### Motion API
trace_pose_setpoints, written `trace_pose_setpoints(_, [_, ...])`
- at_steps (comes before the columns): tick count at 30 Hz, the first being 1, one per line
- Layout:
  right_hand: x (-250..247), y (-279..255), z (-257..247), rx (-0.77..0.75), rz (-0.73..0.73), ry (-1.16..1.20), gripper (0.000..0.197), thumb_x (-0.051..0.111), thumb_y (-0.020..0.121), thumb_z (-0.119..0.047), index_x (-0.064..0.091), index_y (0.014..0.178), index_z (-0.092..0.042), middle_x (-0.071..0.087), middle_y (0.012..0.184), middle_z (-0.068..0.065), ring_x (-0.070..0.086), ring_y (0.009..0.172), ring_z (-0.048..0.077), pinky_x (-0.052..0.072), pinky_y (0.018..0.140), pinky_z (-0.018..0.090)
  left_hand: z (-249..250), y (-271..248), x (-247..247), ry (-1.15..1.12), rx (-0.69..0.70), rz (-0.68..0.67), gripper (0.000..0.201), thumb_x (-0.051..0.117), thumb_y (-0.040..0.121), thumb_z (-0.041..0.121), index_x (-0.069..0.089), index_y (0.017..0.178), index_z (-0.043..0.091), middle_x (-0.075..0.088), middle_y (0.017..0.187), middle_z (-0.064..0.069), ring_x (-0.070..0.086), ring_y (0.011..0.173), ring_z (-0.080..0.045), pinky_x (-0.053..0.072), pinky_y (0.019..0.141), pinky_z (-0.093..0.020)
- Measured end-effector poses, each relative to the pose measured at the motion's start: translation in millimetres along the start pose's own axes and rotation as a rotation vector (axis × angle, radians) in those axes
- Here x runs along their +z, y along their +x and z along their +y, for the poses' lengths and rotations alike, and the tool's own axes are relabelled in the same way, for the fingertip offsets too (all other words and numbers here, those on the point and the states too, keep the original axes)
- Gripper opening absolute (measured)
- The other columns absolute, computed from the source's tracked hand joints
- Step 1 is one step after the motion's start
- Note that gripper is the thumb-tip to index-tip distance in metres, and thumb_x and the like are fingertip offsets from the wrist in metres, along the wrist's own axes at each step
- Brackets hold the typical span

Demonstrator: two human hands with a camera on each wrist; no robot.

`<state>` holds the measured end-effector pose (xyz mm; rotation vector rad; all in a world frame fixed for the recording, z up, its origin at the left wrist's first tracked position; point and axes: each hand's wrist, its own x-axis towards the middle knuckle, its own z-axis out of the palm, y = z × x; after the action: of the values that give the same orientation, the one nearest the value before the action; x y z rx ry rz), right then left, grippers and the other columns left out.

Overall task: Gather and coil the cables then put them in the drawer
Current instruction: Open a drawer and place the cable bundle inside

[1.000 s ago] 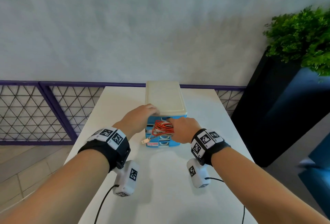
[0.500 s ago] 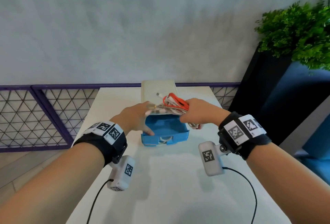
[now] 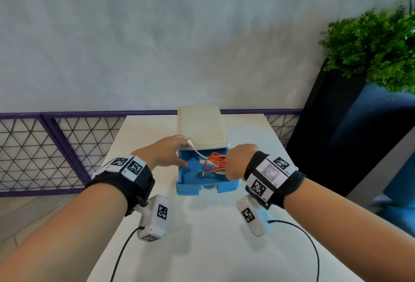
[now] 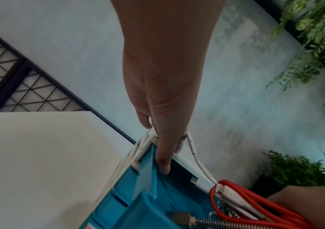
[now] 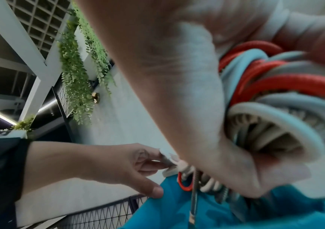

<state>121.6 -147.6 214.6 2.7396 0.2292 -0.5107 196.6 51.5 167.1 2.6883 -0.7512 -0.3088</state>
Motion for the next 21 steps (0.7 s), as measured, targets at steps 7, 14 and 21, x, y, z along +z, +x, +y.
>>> trace_pose_setpoints(7, [-11, 7, 4, -0.017, -0.097, -0.016, 0.012, 0.048, 0.091, -0.024, 0.053, 0.091, -0.013, 0.048, 0.069, -0.001, 0.050, 0.066, 0.015, 0.046, 0.077, 0.029, -8, 2, 5, -0.065, -0.029, 0.069, 0.044, 0.064, 0.085, 0.014, 0.050, 0.127, 0.013, 0.055, 0.126, -0.003, 0.050, 0.116, -0.021, 0.040, 0.095, -0.030])
trace_pose_setpoints(14, [-13, 11, 0, -0.034, -0.095, -0.007, 0.014, 0.048, 0.092, -0.025, 0.054, 0.090, -0.012, 0.047, 0.068, -0.001, 0.047, 0.062, 0.015, 0.045, 0.077, 0.030, -14, 0, 4, -0.219, -0.012, 0.088, 0.051, 0.053, 0.089, 0.007, 0.037, 0.135, 0.021, 0.053, 0.139, -0.001, 0.049, 0.128, -0.016, 0.039, 0.106, -0.034])
trace_pose_setpoints(21, [-15, 13, -20, 0.012, -0.062, 0.034, 0.017, 0.047, 0.092, -0.027, 0.051, 0.082, -0.014, 0.052, 0.078, -0.001, 0.051, 0.072, 0.017, 0.047, 0.081, 0.032, -10, 1, 7, -0.061, -0.010, 0.083, 0.050, 0.056, 0.093, 0.028, 0.042, 0.141, 0.029, 0.046, 0.145, 0.008, 0.040, 0.135, -0.014, 0.030, 0.106, -0.023])
